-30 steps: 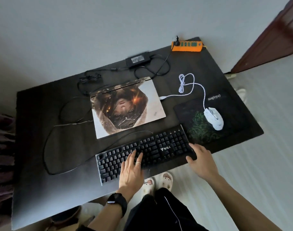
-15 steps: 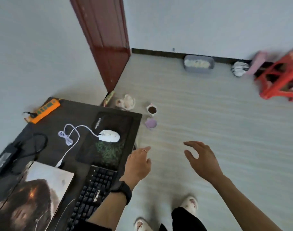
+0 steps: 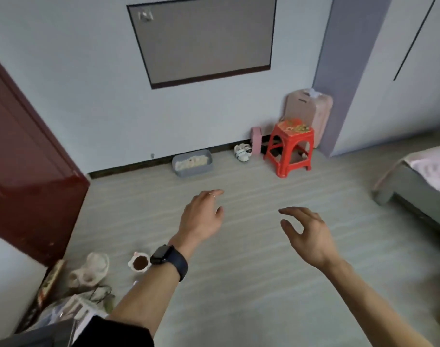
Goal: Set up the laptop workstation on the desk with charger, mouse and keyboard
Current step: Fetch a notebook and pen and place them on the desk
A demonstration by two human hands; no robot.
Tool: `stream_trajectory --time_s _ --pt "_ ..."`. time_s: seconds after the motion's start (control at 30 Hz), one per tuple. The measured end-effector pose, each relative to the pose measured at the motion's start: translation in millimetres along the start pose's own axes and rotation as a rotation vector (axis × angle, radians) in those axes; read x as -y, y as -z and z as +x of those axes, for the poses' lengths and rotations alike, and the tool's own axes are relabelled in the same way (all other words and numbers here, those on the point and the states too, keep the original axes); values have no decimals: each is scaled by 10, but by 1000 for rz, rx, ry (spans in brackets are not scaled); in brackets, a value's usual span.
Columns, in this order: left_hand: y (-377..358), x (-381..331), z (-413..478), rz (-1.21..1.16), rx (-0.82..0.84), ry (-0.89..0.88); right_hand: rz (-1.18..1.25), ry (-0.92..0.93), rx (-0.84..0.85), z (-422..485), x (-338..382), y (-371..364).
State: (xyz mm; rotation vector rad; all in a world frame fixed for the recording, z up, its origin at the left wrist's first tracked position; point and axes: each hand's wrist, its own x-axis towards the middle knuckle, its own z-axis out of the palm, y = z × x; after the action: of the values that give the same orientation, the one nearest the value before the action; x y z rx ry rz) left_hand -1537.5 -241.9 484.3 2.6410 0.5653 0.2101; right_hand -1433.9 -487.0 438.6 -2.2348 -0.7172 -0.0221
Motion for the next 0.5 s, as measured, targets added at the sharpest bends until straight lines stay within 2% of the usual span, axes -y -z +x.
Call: stream_trajectory --time_s 0.2,0.5 --pt "-43 -938 1513 -2 -29 -148 -87 -42 -140 1181 -614 856" --pt "-372 -1884 3889 -34 -35 -354 -327 -56 -302 3163 -1342 1767"
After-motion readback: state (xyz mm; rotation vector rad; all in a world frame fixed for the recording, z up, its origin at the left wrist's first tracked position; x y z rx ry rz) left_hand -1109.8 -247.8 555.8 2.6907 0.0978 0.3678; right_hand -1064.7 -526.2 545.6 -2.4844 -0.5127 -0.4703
